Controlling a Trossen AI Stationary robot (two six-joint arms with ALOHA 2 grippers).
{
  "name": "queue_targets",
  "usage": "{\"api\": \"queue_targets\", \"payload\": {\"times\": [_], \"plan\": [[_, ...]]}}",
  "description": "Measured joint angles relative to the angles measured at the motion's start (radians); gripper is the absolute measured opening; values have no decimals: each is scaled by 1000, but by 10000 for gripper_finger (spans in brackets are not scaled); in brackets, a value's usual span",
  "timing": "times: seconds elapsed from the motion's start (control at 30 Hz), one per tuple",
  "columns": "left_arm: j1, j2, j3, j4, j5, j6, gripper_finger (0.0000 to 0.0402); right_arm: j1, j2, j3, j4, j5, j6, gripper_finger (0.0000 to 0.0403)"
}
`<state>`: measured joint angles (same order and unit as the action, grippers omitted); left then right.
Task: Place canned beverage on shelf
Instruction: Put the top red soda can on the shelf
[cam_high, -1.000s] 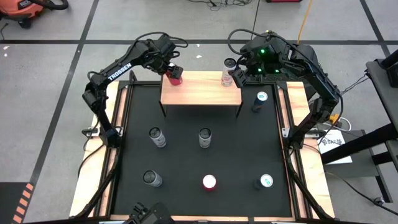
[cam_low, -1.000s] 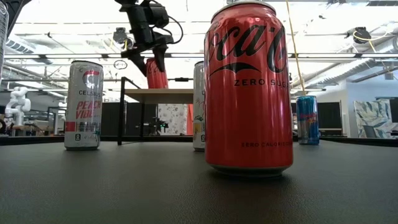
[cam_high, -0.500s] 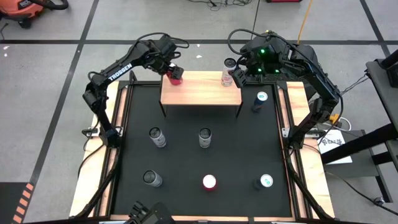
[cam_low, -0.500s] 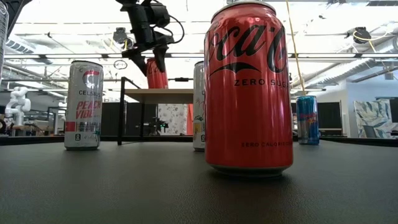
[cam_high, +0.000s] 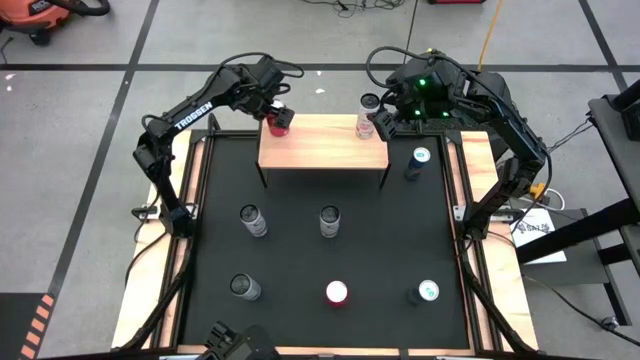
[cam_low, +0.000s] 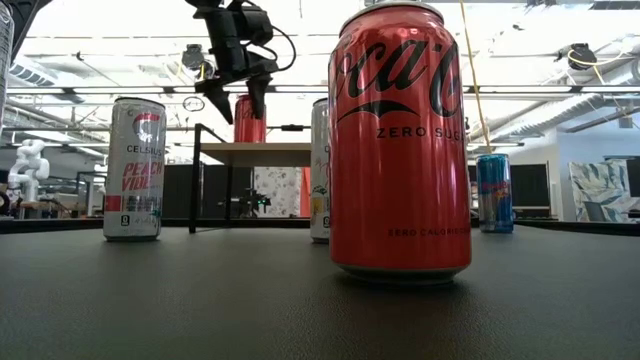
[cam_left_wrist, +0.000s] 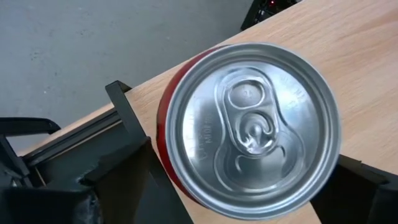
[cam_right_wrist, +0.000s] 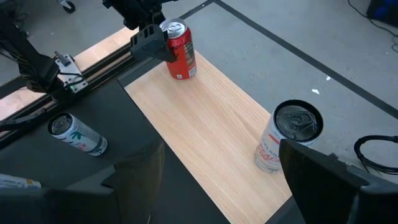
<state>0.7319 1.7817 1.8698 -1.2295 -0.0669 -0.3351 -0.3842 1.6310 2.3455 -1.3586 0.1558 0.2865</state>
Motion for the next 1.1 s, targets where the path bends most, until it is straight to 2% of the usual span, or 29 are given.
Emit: {"api": "queue_targets", "payload": {"times": [0.2, 1.1], "plan": [[0, 0, 0, 19, -6, 2, 399, 0, 0, 0, 0, 0, 0, 303], [-6, 0, 0, -56, 6, 113, 400, 0, 0, 0, 0, 0, 0, 303]]}}
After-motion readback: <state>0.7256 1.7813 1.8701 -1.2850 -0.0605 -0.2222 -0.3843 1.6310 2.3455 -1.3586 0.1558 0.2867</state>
